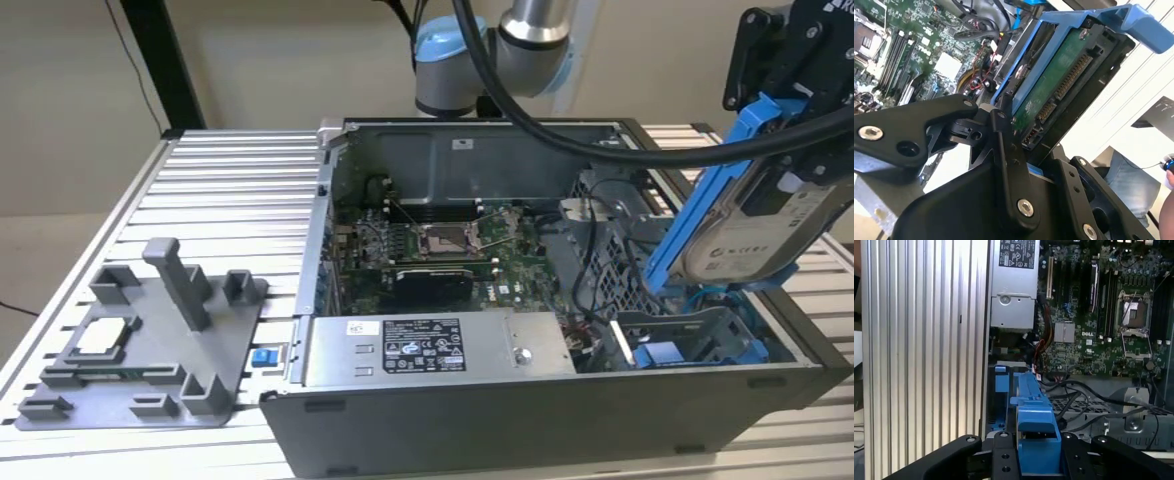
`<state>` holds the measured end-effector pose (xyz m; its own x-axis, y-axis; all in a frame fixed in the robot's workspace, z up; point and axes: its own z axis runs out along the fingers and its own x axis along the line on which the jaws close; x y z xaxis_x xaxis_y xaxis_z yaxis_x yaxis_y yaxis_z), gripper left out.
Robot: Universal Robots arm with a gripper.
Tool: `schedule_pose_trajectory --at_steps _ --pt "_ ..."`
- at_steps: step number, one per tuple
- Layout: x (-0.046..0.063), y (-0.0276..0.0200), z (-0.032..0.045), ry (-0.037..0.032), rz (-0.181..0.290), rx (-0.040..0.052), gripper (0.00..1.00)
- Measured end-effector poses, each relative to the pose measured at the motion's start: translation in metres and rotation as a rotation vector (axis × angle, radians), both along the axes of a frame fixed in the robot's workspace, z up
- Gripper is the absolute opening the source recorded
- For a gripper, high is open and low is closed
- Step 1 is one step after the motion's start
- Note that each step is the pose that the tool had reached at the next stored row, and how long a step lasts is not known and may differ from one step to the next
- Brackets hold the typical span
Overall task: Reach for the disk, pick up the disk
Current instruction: 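Pick up the disk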
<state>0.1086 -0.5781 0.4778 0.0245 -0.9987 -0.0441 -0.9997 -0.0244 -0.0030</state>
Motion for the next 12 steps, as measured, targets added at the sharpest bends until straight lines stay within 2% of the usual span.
schedule_pose_trajectory --at_steps 12 --pt "0.0007 -0.0004 0.0000 0.0000 -0.004 0.0014 0.00"
